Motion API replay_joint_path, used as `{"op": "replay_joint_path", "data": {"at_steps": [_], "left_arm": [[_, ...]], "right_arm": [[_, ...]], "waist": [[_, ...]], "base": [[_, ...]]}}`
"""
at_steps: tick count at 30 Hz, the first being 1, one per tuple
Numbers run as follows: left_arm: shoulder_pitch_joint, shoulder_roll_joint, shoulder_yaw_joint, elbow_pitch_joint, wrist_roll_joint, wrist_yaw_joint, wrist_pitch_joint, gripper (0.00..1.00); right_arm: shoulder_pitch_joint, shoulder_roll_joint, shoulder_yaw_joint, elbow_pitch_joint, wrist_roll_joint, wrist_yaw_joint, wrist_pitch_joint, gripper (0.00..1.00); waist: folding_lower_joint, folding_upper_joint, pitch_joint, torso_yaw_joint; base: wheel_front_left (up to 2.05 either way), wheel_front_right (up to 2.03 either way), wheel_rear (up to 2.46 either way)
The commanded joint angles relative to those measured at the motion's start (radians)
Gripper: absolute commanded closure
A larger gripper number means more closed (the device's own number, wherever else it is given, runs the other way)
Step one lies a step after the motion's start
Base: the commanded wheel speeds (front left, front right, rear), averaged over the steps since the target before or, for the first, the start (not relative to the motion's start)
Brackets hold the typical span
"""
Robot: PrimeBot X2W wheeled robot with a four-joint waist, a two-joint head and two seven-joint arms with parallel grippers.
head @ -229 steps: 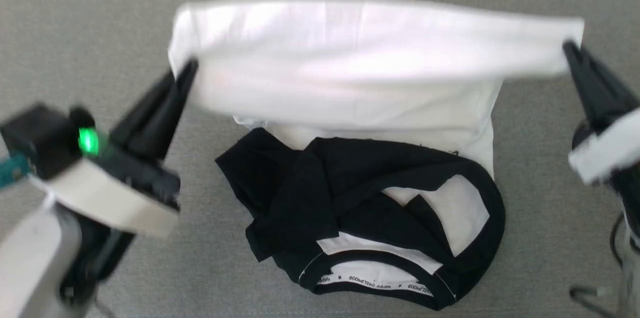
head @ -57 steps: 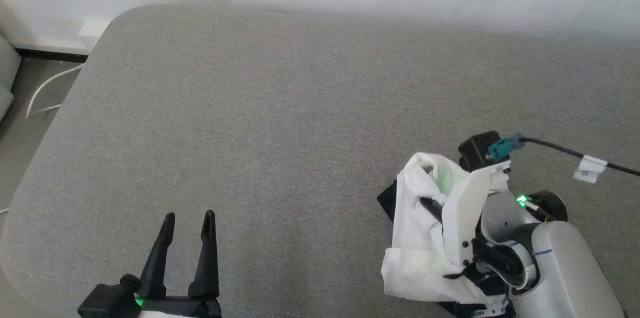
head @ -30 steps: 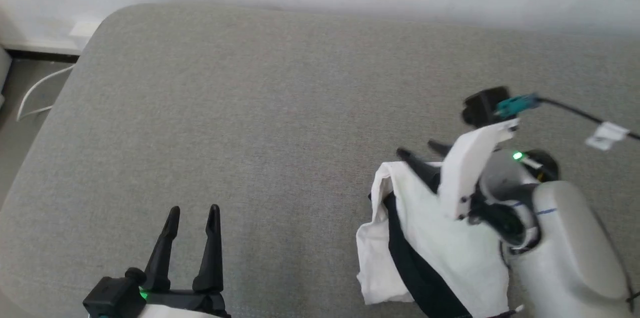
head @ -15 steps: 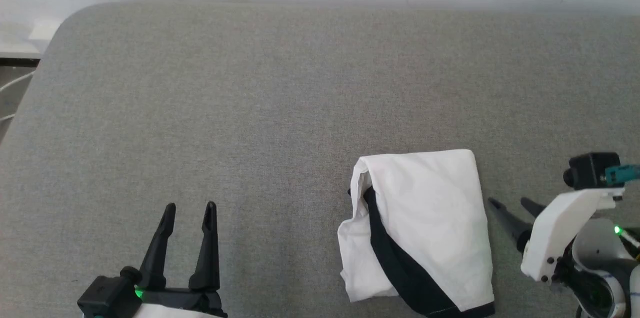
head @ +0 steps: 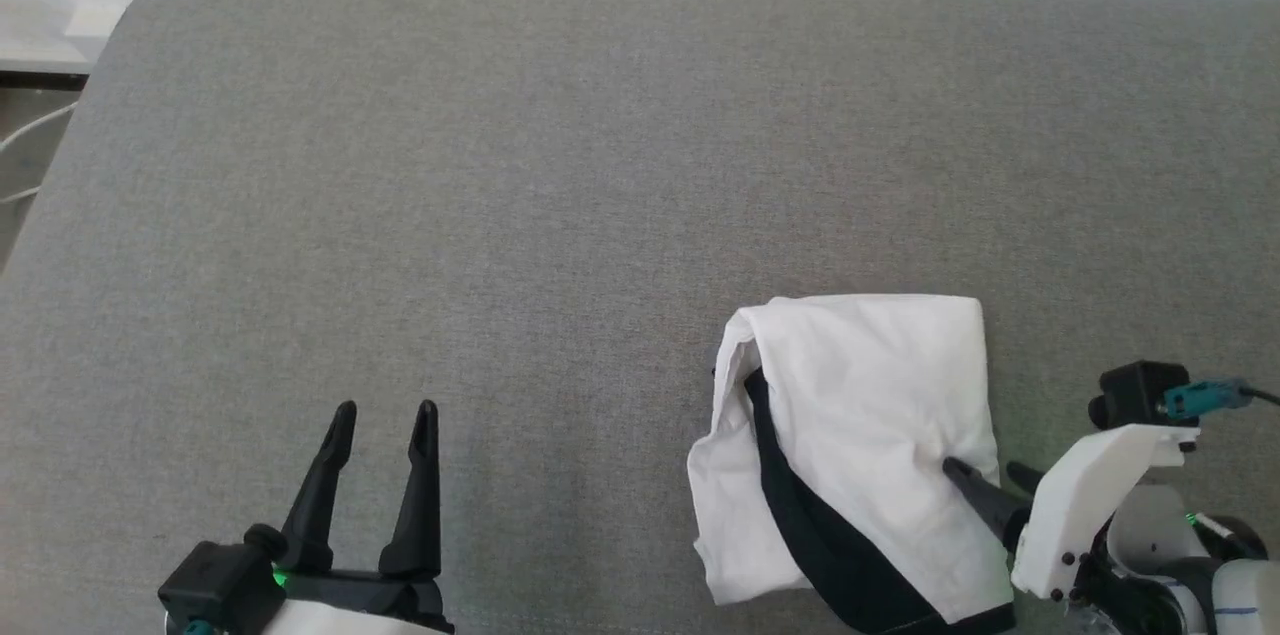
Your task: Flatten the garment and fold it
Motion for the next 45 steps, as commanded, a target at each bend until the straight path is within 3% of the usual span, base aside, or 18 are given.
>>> {"op": "replay_joint_path", "data": {"at_steps": [1,10,11,12,13,25,45], "left_arm": [[-0.019,0.007,-0.001,0.0,-0.005,-0.004,0.003,0.0],[-0.033,0.017,-0.015,0.006,-0.011,-0.007,0.01,0.0],[-0.034,0.017,-0.016,0.007,-0.012,-0.007,0.01,0.0],[-0.035,0.017,-0.018,0.008,-0.012,-0.007,0.01,0.0],[-0.036,0.017,-0.019,0.009,-0.012,-0.006,0.01,0.0],[-0.028,0.016,-0.011,-0.004,-0.016,0.012,0.002,0.0],[-0.119,0.082,-0.021,-0.133,0.027,0.017,0.027,0.0]], "right_arm": [[-0.006,0.004,0.004,0.006,0.005,-0.001,-0.006,0.0],[-0.064,0.004,0.062,0.137,-0.011,-0.001,-0.042,0.0],[-0.073,0.004,0.057,0.146,-0.016,-0.001,-0.058,0.45],[-0.083,0.004,0.048,0.157,-0.025,-0.001,-0.075,0.77],[-0.091,0.004,0.052,0.165,-0.036,-0.001,-0.085,1.0],[-0.172,-0.02,0.086,0.091,-0.053,-0.001,-0.12,1.0],[-0.507,-0.186,0.109,0.108,-0.086,-0.001,-0.068,1.0]], "waist": [[-0.0001,-0.0001,0.002,0.006],[-0.0001,-0.0001,0.012,0.035],[-0.0001,-0.0001,0.013,0.036],[-0.0001,-0.0001,0.014,0.037],[-0.0001,-0.0001,0.014,0.038],[-0.0001,-0.0001,-0.001,-0.021],[-0.0001,-0.0001,0.168,-0.193]], "base": [[0.0,0.0,0.0],[0.0,0.0,0.0],[0.0,0.0,0.0],[0.0,0.0,0.0],[0.0,0.0,0.0],[0.0,0.0,0.0],[0.0,0.0,0.0]]}}
